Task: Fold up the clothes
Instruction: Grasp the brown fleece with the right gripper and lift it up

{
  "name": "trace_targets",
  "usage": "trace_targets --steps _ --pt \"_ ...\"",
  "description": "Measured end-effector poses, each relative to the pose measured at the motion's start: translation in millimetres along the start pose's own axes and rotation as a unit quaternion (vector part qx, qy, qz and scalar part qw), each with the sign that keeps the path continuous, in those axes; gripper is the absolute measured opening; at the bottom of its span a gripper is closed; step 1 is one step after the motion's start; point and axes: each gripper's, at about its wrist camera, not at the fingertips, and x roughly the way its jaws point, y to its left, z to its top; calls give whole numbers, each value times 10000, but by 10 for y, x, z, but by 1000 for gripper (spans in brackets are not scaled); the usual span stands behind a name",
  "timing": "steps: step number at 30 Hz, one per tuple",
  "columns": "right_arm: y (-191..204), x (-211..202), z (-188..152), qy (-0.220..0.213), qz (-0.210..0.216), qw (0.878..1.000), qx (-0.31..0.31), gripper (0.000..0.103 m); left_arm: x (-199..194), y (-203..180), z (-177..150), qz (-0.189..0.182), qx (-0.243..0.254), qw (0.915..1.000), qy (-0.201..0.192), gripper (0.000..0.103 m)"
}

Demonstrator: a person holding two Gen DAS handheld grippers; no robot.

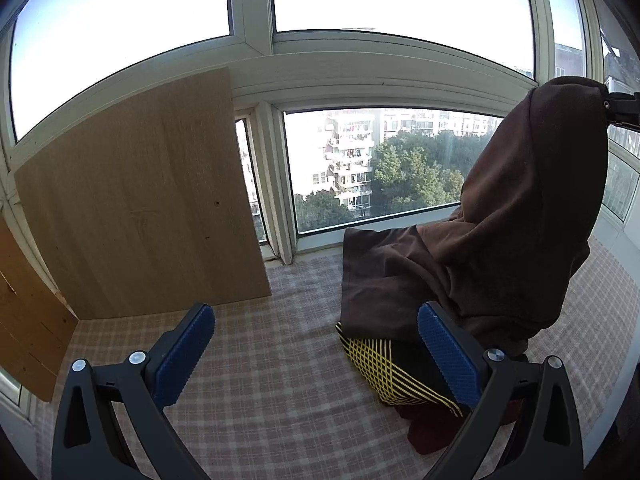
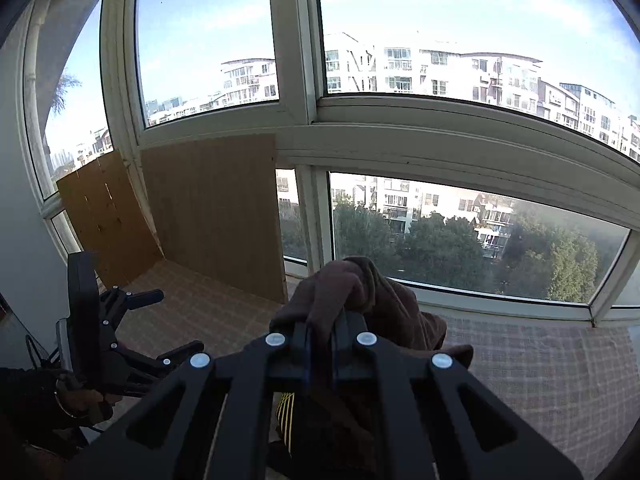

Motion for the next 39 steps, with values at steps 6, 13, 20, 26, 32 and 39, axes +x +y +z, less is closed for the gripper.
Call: trace_targets --steps 6,13,20,26,32,39 --pt "1161 701 -428 718 1106 9906 -365 6 -266 830 -514 752 -409 9958 311 102" --pt "1952 1484 -1282 1883 288 9773 -922 8 -328 1294 -1094 1255 -457 9877 813 102" --pt "2015 942 -1506 1905 1056 9746 -531 11 -249 1281 -1196 1049 -508 9885 964 102" --pt "2259 811 -1497 1906 2024 9605 81 7 -314 1409 -1182 1124 -576 9874 950 102" --pt "2112 678 -691 1134 2144 9680 638 6 -638 1864 -1172 1472 -855 9827 731 102" --pt "2131 476 492 462 1804 9801 691 7 -1084 2425 -1169 1719 -1138 9775 445 102"
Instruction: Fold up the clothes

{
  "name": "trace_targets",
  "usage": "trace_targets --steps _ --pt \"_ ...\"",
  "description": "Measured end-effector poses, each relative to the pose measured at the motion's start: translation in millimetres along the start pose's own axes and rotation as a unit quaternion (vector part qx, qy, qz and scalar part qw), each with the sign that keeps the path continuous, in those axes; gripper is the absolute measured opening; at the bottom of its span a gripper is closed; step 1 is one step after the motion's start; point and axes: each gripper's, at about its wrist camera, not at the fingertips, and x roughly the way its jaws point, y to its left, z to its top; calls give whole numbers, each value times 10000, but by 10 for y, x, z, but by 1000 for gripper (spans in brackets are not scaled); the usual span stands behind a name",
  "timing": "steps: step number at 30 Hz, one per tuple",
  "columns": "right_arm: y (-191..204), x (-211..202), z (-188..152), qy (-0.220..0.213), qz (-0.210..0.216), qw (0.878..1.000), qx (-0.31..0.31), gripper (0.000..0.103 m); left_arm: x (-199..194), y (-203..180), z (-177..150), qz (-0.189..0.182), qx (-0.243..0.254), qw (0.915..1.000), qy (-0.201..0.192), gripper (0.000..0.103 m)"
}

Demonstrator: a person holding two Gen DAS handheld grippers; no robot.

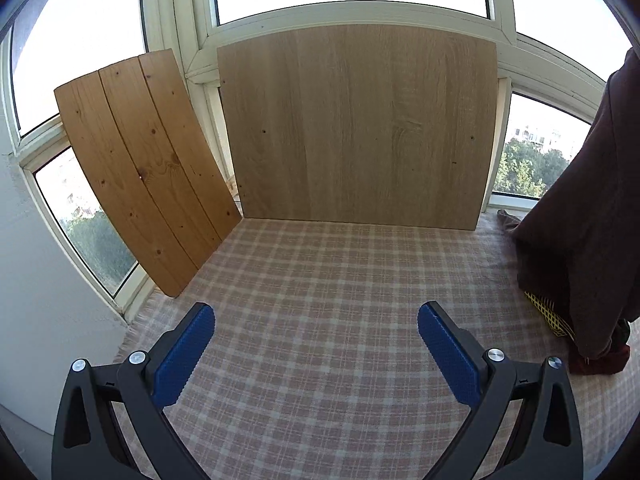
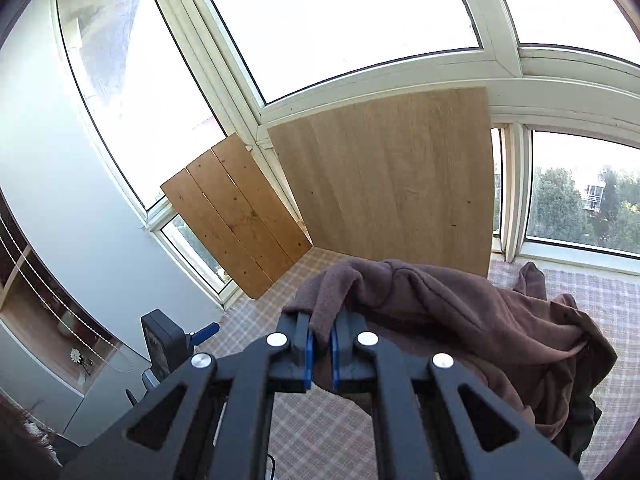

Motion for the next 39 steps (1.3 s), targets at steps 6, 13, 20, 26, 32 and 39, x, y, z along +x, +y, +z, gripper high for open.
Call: trace_targets --steps 6,13,20,26,32,39 --pt "546 904 -45 1188 -141 9920 -409 18 -135 501 24 208 -73 9997 -93 102" --pt "179 1508 -1127 2908 -592 9544 -316 20 -91 854 -110 326 21 9994 77 102" --pt "-213 925 -1594 1914 -1091 9754 11 77 99 634 -300 -97 142 9990 422 102" --pt "-466 1537 -2116 2533 -1495 9545 -494 77 404 105 -664 -852 46 9889 1217 102" --pt "-665 1546 -2132 2385 -1677 9549 -560 77 638 -519 -1029 -1147 -140 9755 1873 102" --pt "-786 1341 -1953 1969 -1657 9625 -856 77 951 -792 -1198 -863 -722 9623 2474 102"
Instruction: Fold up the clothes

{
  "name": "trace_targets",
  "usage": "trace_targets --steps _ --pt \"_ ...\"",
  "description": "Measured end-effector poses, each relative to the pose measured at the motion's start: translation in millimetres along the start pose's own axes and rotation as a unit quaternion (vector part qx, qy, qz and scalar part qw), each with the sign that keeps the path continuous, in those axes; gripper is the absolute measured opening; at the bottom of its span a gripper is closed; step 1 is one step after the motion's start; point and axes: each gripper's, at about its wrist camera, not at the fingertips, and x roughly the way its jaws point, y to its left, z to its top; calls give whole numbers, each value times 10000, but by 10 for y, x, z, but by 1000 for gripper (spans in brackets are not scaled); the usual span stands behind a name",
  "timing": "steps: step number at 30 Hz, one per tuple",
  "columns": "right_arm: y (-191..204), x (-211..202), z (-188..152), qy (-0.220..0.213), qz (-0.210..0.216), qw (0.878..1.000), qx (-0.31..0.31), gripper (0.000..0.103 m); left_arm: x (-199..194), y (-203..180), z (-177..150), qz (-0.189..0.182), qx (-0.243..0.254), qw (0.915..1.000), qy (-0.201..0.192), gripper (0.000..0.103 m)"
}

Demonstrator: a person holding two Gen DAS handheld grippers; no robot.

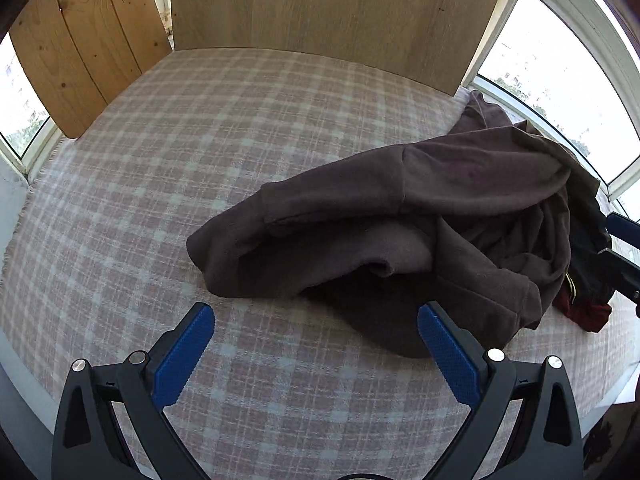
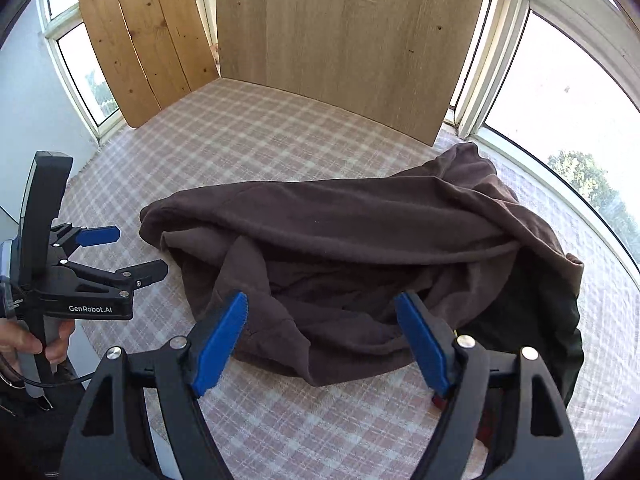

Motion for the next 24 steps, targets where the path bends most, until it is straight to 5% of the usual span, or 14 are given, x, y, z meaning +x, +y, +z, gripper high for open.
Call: trace_targets --steps 10,12,14,20,24 --pt "-326 185 -45 -12 315 9994 -174 77 113 -112 81 -244 -1040 9942 73 98" --pt "-392 210 -35 -44 360 9991 -205 77 175 -101 102 -246 -1288 9913 137 87" --pt "-457 231 -8 -91 422 9988 -220 77 254 -114 123 -167 -1396 9898 227 58" --pt "-556 315 137 -235 720 9967 -282 77 344 -151 111 -256 -1394 9895 265 10" --pt "-375 464 298 -238 847 9933 -755 77 223 -6 55 -360 -1655 9855 16 7"
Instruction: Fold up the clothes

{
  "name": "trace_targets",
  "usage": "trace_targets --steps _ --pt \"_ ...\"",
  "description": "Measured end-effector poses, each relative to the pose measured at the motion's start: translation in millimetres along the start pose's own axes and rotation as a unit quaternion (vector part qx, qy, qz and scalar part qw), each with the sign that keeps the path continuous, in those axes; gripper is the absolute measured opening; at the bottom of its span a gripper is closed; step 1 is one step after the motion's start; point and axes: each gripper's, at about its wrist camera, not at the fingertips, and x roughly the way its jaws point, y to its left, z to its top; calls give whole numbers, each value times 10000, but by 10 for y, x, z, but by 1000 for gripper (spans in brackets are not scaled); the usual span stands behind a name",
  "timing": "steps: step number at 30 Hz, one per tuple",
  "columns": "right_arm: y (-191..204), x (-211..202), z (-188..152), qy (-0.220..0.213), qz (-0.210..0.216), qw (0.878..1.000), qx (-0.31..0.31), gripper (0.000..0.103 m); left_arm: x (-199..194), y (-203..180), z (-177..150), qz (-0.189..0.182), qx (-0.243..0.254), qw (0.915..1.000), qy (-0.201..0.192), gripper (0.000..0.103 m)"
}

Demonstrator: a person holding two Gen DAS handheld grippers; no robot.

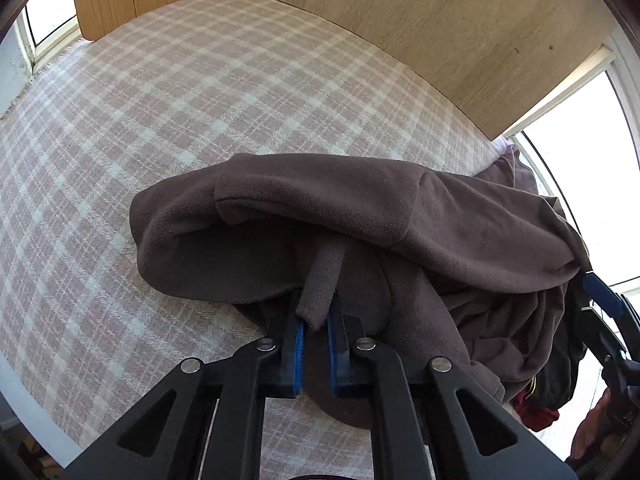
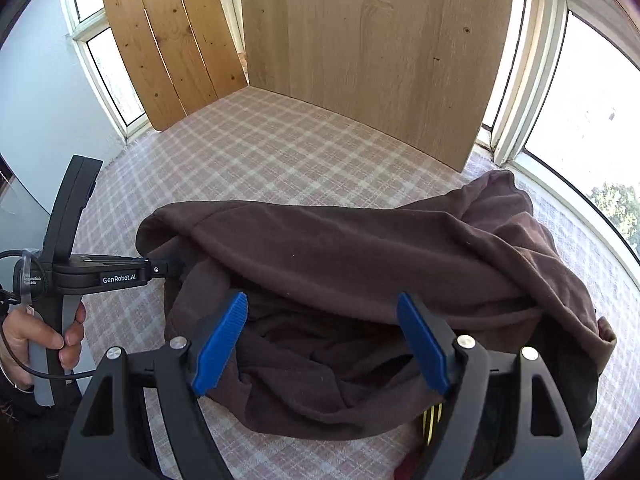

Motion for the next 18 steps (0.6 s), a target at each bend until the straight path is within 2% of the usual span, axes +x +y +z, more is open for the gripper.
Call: trace_targets --steps 4,9,13,15,16,17,18 --pt "349 240 239 171 311 9963 -785 77 -215 113 -29 19 32 9997 -252 7" --pt "881 521 433 392 758 9775 -1927 77 -425 271 -69 -27 -69 9989 -469 7" --pt "1165 813 500 611 467 9636 -2559 77 -498 400 -82 -53 -214 9979 -605 7" --pt "1208 927 527 742 416 9602 -2660 75 -519 465 -98 -36 -249 9975 -653 7" --pt "1206 976 545 821 441 9599 -2645 70 -519 494 -105 -46 -273 9975 -652 7" --pt "1185 1028 566 926 484 9609 -2566 50 -516 525 -111 -58 -300 9974 -646 7" --pt "1138 1080 591 1045 569 9635 -2397 37 -510 557 -116 -71 -328 9974 -637 7"
